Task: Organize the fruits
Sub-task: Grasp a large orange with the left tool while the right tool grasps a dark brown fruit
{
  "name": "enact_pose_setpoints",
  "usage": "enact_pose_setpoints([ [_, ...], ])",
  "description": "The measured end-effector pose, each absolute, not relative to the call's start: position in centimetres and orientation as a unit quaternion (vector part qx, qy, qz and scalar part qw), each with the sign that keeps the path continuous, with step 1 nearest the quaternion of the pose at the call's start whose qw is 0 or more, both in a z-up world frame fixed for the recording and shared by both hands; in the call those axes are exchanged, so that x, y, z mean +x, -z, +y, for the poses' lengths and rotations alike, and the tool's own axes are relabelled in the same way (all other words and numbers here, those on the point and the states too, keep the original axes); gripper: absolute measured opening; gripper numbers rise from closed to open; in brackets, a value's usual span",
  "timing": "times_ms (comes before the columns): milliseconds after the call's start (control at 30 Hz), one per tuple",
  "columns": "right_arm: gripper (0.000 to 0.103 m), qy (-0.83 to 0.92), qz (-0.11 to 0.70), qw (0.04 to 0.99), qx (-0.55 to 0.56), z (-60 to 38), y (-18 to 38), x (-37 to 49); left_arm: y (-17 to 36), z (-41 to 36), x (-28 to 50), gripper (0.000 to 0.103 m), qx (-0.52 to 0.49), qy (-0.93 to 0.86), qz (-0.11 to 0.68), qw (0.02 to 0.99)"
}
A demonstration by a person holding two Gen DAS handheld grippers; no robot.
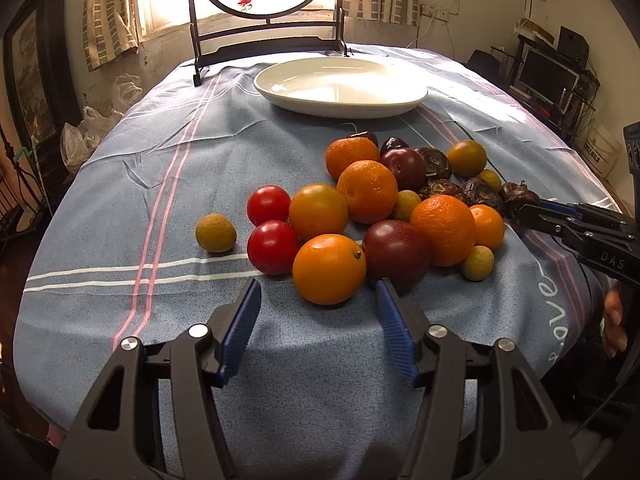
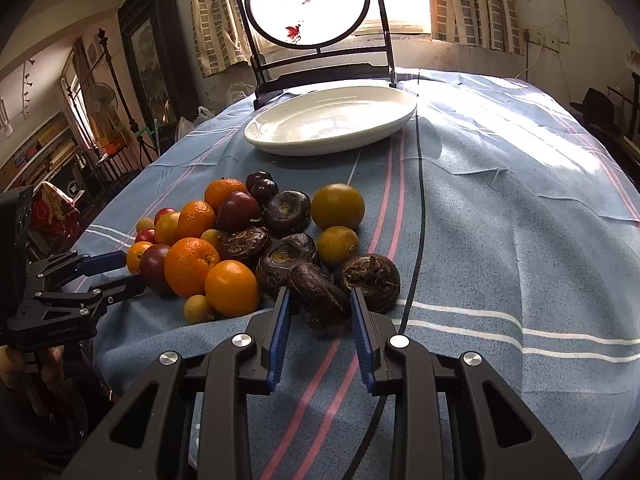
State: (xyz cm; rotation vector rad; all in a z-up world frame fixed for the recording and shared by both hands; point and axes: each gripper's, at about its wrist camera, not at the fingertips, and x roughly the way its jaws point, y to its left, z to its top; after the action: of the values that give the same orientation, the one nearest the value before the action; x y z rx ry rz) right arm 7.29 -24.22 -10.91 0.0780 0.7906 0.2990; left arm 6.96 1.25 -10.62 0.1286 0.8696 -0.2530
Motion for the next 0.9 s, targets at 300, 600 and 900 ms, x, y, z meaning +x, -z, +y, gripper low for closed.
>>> enact_pose_setpoints([
  [300,0.030,-0.142,0.382,0.912,0.038,-24.3,10.8,6.5,11.6,1.6,7.7,0.046,0.099,0.176,0.387,0.900],
  [600,0.030,-0.143,0.381,0.913,0.036,-24.1,10.6,6.1,12.2,1.5,8.4,0.035,0.118,0.209,0.364,0.900],
  [900,0.030,-0.141,0.384,0.912,0.037,-24.2,10.5,5.9,12.2,2.1,8.1,0.060,0.118,0.189,0.349,0.910],
])
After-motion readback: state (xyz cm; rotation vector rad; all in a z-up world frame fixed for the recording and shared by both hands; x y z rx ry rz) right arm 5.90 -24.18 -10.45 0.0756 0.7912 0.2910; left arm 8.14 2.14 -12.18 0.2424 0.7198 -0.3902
